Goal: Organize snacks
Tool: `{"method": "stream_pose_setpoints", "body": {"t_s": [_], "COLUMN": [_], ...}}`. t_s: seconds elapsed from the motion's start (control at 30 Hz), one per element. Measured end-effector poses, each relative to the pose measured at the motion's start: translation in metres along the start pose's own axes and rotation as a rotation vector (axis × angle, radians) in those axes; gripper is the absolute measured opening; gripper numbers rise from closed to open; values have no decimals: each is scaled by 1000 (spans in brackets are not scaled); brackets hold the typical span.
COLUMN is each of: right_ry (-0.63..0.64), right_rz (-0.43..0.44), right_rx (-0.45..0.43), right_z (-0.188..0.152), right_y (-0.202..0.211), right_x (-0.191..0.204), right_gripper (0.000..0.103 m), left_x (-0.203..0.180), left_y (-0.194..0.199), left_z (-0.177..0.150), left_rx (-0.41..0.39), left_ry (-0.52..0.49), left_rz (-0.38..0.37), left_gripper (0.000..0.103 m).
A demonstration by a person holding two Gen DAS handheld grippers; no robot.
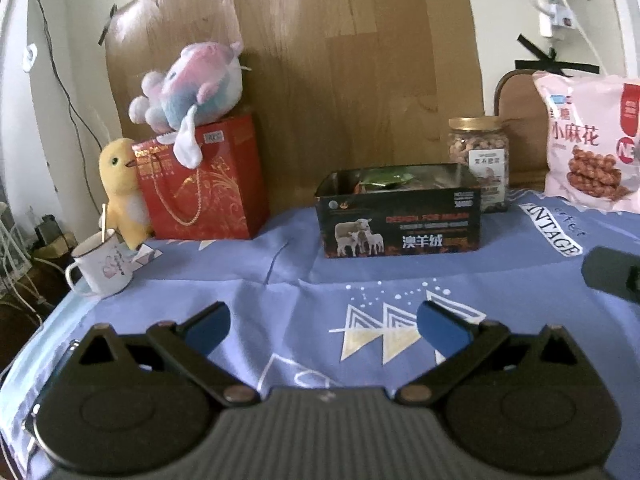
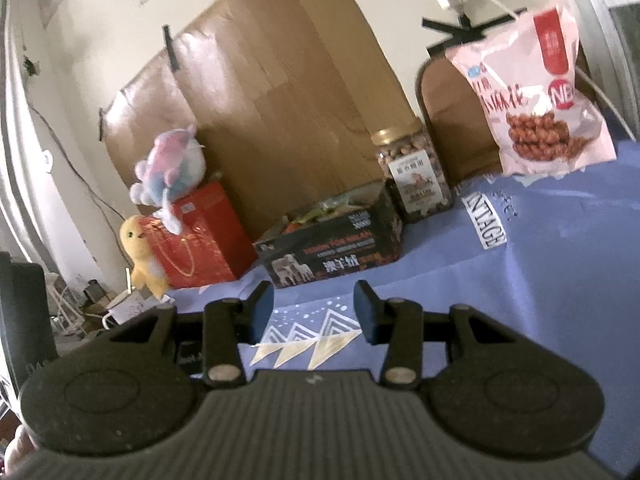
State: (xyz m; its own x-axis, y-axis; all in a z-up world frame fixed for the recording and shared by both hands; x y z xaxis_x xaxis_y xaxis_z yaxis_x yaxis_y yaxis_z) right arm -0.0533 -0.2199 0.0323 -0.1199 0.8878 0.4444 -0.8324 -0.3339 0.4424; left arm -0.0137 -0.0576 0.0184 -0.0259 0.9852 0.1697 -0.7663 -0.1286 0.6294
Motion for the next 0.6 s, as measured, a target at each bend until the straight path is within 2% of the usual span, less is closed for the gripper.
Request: {"method": "stream_pose_setpoints", "body": {"t_s": [0.33,0.6], "right_ry": [31,34], "right_rz": [15,21], "right_rx": [-45,-59], "right_z": [-2,-3], "right_y": [29,36], "right_x": [12,14], "right_gripper": [47,47], "left_x": [2,4], "left_y": [38,44], "left_z": [-5,-3], "left_rx": [-66,-72], "left_ry": [8,25], "left_rz": [-16,-1], "left_gripper": [103,103]}}
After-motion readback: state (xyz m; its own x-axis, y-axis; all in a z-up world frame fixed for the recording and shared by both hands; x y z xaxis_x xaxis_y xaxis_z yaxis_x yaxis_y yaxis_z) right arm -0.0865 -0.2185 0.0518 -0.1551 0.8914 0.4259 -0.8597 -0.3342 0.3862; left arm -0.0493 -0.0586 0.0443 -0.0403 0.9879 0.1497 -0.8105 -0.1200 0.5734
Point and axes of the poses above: each gripper's, at about its wrist camera, not at the fingertips, and y roughly against the way its jaws point, x to its left, z to its top, the point moved 6 cm from there along -y, roughly the way its jaws point, and after that the axes turned 10 degrees about x, right-handed, at the moved point
